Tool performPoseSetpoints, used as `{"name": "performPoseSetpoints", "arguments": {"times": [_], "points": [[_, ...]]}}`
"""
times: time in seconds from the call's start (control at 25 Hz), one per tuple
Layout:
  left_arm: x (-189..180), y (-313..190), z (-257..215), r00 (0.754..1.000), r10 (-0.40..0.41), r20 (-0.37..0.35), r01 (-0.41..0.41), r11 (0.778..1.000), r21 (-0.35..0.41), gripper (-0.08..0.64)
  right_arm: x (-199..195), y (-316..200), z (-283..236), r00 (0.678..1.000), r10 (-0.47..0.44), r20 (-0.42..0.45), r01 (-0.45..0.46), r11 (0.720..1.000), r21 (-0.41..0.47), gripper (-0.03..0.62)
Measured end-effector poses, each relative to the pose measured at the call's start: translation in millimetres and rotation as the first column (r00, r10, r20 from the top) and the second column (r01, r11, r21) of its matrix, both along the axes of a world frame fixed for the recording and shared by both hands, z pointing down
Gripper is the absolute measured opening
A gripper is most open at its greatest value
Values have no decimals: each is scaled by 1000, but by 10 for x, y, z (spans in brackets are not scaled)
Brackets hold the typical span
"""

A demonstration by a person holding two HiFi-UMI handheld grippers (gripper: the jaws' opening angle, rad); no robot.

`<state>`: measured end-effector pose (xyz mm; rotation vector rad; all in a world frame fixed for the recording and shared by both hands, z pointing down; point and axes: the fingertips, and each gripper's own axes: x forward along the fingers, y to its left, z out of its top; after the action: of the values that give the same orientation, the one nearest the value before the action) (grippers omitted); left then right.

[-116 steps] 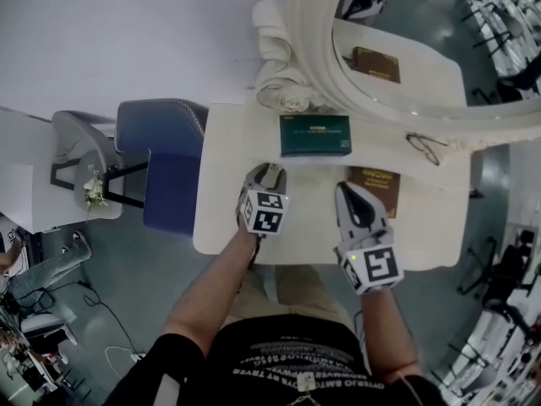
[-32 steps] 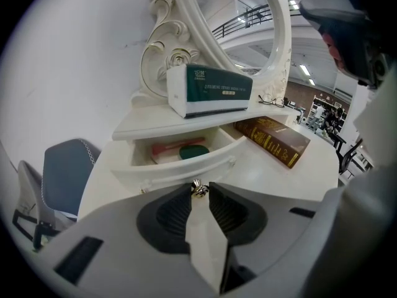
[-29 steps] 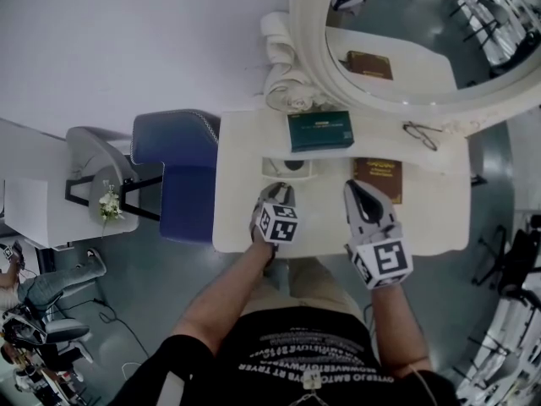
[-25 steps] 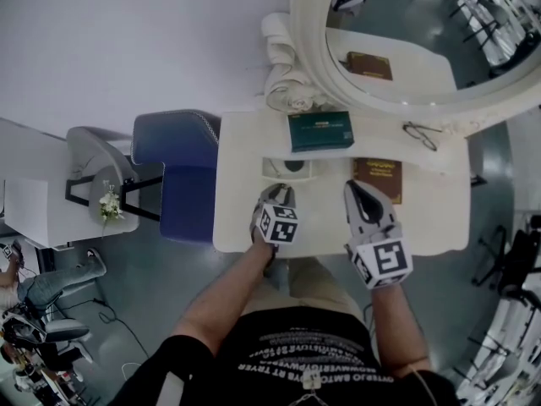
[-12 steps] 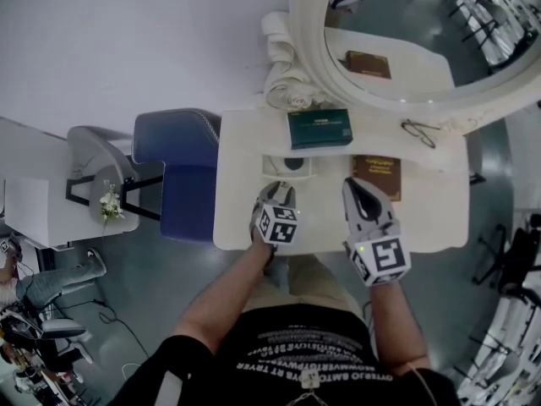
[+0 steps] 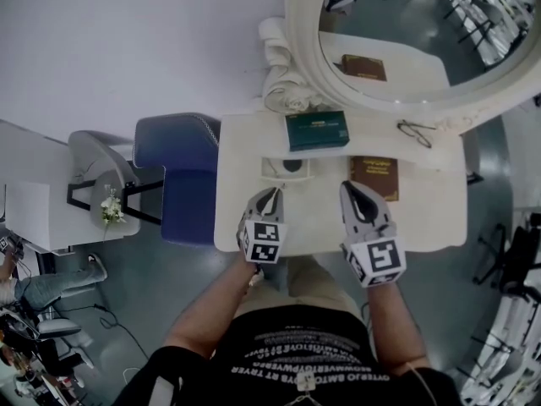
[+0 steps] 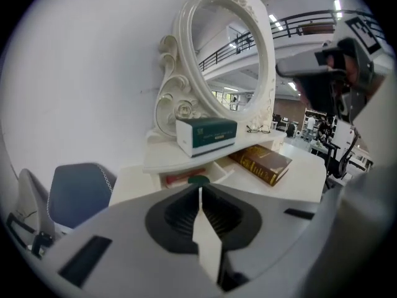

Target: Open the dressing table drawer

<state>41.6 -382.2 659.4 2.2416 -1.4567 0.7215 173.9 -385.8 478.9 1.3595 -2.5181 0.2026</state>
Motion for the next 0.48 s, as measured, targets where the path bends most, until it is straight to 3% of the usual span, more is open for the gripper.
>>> {"name": "performPoseSetpoints", "arguments": {"times": [0.24,0.48], "points": [[-97,-36,-759,999,-8,-43,15,987,158,3,-1,74,16,1000,11,-4,-11,1000,2,3],[-250,-23,-1382,998,-11,-69,28,964,263,3,0,162,-6,1000,20,-1,-20,1000,20,3]]}}
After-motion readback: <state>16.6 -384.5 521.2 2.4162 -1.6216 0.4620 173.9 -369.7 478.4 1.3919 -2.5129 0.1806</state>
